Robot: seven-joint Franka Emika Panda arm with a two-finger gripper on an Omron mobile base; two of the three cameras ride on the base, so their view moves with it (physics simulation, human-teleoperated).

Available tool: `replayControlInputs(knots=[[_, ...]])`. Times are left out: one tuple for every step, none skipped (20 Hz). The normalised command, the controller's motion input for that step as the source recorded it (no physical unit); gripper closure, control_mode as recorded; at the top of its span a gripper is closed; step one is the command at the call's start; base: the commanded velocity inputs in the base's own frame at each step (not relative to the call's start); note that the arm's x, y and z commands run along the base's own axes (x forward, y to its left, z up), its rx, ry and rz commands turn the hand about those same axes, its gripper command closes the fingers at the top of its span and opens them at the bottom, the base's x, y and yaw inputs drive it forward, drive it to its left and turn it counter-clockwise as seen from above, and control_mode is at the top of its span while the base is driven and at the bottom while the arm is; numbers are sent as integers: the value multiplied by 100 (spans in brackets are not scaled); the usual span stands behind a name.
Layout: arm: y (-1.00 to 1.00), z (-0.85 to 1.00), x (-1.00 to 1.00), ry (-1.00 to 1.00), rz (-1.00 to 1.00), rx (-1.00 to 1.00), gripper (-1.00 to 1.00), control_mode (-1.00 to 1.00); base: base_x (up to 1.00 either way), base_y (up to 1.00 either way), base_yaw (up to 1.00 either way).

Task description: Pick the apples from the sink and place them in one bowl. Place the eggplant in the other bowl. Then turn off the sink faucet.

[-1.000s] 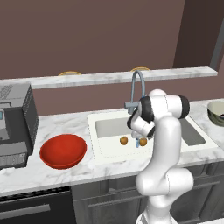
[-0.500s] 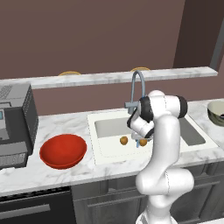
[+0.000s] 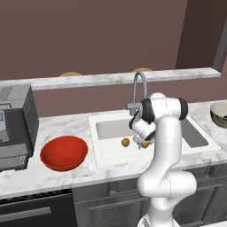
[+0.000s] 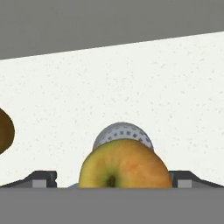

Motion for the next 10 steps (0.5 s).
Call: replayControlInputs(knots=[[0,-20,9,0,0,4,-100,-100,0,0,0],[0,-20,9,0,0,3,-100,-100,0,0,0],[0,-21,10,0,0,3,-100,-100,0,0,0],[0,-22,8,0,0,3,-100,-100,0,0,0],[0,-25,6,0,0,3,100,-100,0,0,0],[0,-28,7,0,0,2,100,-100,0,0,0],[0,-31,9,0,0,1,100,-100,0,0,0],[0,-32,4,0,0,1,100,-100,0,0,0],[0,-31,1,0,0,2,100,-100,0,0,0],[0,-28,0,0,0,1,100,-100,0,0,0]])
